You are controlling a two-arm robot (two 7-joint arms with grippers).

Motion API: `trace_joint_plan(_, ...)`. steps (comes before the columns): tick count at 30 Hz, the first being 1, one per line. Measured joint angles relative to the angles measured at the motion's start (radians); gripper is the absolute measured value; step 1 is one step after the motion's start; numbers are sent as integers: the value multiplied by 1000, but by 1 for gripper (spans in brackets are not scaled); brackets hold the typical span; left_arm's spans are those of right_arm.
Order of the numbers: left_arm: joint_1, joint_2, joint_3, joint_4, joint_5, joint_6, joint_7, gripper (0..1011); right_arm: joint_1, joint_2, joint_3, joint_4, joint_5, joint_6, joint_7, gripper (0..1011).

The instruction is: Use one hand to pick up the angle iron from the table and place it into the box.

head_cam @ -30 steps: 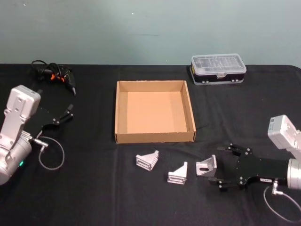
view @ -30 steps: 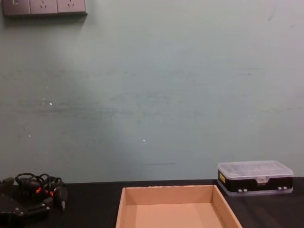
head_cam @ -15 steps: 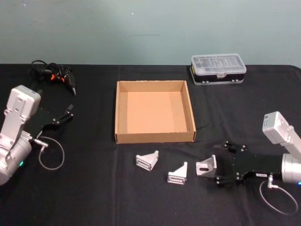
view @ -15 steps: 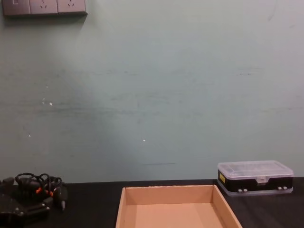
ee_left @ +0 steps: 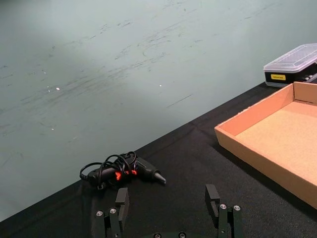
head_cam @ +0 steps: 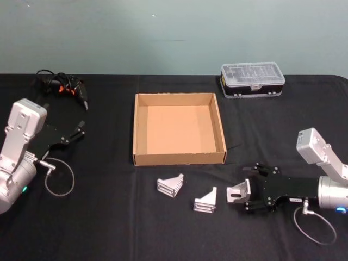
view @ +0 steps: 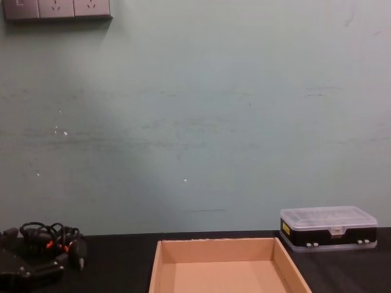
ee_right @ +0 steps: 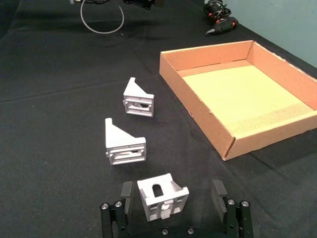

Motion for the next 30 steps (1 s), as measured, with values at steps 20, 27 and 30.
trace_joint_plan(20,0,0,0,0,0,0,0,1011,30,-28,-15,49,4,-27,15,984)
trace_joint_plan(27,0,0,0,0,0,0,0,1011,29,-27,-14,48,4,-27,15,812)
trace_joint_plan(30,0,0,0,0,0,0,0,1011,29,-27,-14,48,4,-27,15,736)
